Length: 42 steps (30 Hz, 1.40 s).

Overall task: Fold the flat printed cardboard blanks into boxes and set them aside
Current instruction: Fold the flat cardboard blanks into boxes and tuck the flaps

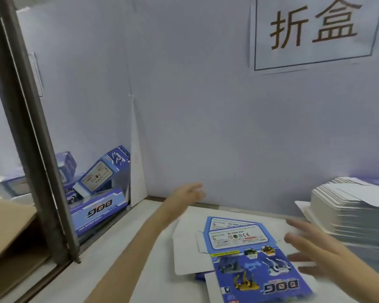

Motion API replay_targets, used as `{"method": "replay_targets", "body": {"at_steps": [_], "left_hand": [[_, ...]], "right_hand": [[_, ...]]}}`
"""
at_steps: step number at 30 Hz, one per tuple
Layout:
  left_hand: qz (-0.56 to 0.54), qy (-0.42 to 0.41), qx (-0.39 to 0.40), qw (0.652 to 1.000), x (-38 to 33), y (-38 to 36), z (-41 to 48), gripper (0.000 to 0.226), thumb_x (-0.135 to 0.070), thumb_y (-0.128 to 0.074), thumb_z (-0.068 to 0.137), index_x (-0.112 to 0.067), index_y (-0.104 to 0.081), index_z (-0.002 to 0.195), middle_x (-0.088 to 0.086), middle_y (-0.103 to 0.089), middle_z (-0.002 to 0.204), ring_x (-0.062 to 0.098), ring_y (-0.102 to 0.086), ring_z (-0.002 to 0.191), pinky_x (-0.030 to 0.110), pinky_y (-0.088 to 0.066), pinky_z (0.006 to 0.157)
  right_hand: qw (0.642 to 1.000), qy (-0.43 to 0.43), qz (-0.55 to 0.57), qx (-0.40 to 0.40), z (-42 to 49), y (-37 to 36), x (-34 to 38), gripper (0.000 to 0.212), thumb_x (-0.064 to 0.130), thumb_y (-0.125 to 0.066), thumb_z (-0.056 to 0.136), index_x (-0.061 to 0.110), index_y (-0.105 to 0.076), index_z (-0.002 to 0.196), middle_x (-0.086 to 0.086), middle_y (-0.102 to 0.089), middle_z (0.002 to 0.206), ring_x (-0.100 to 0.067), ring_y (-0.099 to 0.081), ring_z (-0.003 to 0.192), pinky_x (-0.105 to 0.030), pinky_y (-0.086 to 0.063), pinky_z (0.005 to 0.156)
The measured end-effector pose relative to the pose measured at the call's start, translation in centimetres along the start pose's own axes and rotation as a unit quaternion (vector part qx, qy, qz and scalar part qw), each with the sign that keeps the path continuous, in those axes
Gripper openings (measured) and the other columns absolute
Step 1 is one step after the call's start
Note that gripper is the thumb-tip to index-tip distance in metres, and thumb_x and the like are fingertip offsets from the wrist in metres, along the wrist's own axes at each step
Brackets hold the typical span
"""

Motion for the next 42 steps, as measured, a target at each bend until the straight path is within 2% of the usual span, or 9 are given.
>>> {"method": "replay_targets", "body": {"at_steps": [5, 9, 16, 21, 25, 29, 34, 37, 42], "left_hand": [[0.316, 0.026, 0.299, 0.900, 8.4, -15.9, -5.0, 0.094, -0.068, -0.063, 0.076, -0.048, -0.008, 0.149, -0.009, 0.008, 0.162, 0.016, 0.005, 0.148, 0.048, -0.003, 0.117], [0.444, 0.011, 0.295, 0.846, 9.4, -18.2, -5.8, 0.098, -0.057, -0.060, 0.086, -0.045, 0.015, 0.148, 0.003, 0.035, 0.154, 0.023, 0.033, 0.141, 0.059, 0.018, 0.110], [0.507, 0.003, 0.267, 0.820, 7.4, -18.0, -6.8, 0.067, -0.050, -0.041, 0.098, -0.034, -0.007, 0.153, 0.013, -0.006, 0.160, 0.030, -0.007, 0.147, 0.046, -0.014, 0.117], [0.518, -0.023, 0.193, 0.833, 2.0, -16.4, -6.2, 0.034, -0.021, -0.038, 0.102, -0.016, -0.052, 0.133, 0.015, -0.053, 0.130, 0.029, -0.050, 0.116, 0.033, -0.042, 0.089], [0.461, -0.048, 0.052, 0.885, -1.9, -12.0, -5.5, 0.033, -0.016, -0.041, 0.100, -0.025, -0.063, 0.122, 0.005, -0.062, 0.120, 0.023, -0.058, 0.103, 0.029, -0.047, 0.084], [0.465, -0.110, -0.127, 0.869, -6.3, -6.4, -6.8, 0.026, -0.029, -0.038, 0.102, -0.028, -0.061, 0.113, -0.001, -0.068, 0.099, 0.022, -0.062, 0.090, 0.030, -0.045, 0.075], [0.239, -0.291, -0.301, 0.876, -11.1, -2.0, -11.1, 0.023, -0.024, -0.059, 0.092, -0.015, -0.065, 0.113, -0.003, -0.065, 0.070, 0.015, -0.062, 0.055, 0.023, -0.049, 0.052], [0.049, -0.299, -0.327, 0.895, -10.6, -0.5, -11.8, 0.031, -0.033, -0.053, 0.087, -0.018, -0.059, 0.115, -0.009, -0.064, 0.093, -0.010, -0.063, 0.081, 0.000, -0.043, 0.055], [-0.153, -0.279, -0.254, 0.913, -9.7, -1.7, -10.8, 0.044, -0.030, -0.055, 0.087, -0.048, -0.044, 0.125, -0.022, -0.065, 0.113, -0.002, -0.062, 0.106, 0.014, -0.055, 0.074]], "right_hand": [[0.982, -0.008, -0.191, 0.007, 1.1, -0.8, -2.8, 0.030, 0.038, -0.062, 0.092, 0.031, -0.056, 0.121, 0.011, -0.061, 0.111, -0.002, -0.064, 0.096, -0.021, -0.050, 0.085], [0.969, -0.020, -0.244, 0.020, 1.4, -0.8, -3.5, 0.020, 0.040, -0.060, 0.094, 0.037, -0.056, 0.113, 0.008, -0.060, 0.116, -0.006, -0.063, 0.101, -0.025, -0.051, 0.089], [0.967, -0.003, -0.252, -0.026, 1.6, 0.4, -3.3, 0.036, 0.036, -0.057, 0.096, 0.028, -0.053, 0.131, 0.003, -0.056, 0.124, -0.011, -0.057, 0.109, -0.021, -0.049, 0.078], [0.972, 0.046, -0.206, -0.102, 1.0, 2.0, -1.5, 0.033, 0.029, -0.056, 0.097, 0.029, -0.055, 0.130, 0.006, -0.058, 0.126, -0.009, -0.055, 0.110, -0.022, -0.041, 0.083], [0.959, 0.120, -0.197, -0.167, 0.0, 3.5, 0.5, 0.036, 0.024, -0.058, 0.096, 0.029, -0.055, 0.131, 0.012, -0.056, 0.127, -0.007, -0.051, 0.116, -0.023, -0.039, 0.096], [0.937, 0.181, -0.160, -0.251, -1.0, 5.4, 2.3, 0.046, 0.014, -0.060, 0.094, 0.028, -0.050, 0.136, 0.013, -0.049, 0.130, -0.008, -0.047, 0.118, -0.029, -0.038, 0.100], [0.960, 0.162, -0.068, -0.217, -0.7, 5.0, 2.0, 0.057, 0.014, -0.061, 0.094, 0.029, -0.039, 0.145, 0.008, -0.051, 0.134, -0.010, -0.049, 0.122, -0.030, -0.039, 0.099], [0.971, 0.149, -0.047, -0.179, -0.4, 4.2, 1.9, 0.061, 0.015, -0.060, 0.095, 0.029, -0.034, 0.148, 0.006, -0.049, 0.137, -0.011, -0.048, 0.122, -0.032, -0.039, 0.103], [0.976, 0.167, 0.027, -0.138, -0.7, 3.3, 3.0, 0.052, 0.033, -0.060, 0.090, 0.043, -0.039, 0.136, 0.021, -0.056, 0.126, -0.003, -0.056, 0.114, -0.022, -0.047, 0.090]]}}
Point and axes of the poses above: each hand's wrist, its own z-axis towards the middle knuckle, its own y-axis out of the back of the hand, x = y × z, the point moved 10 cm from there along z, towards the middle knuckle
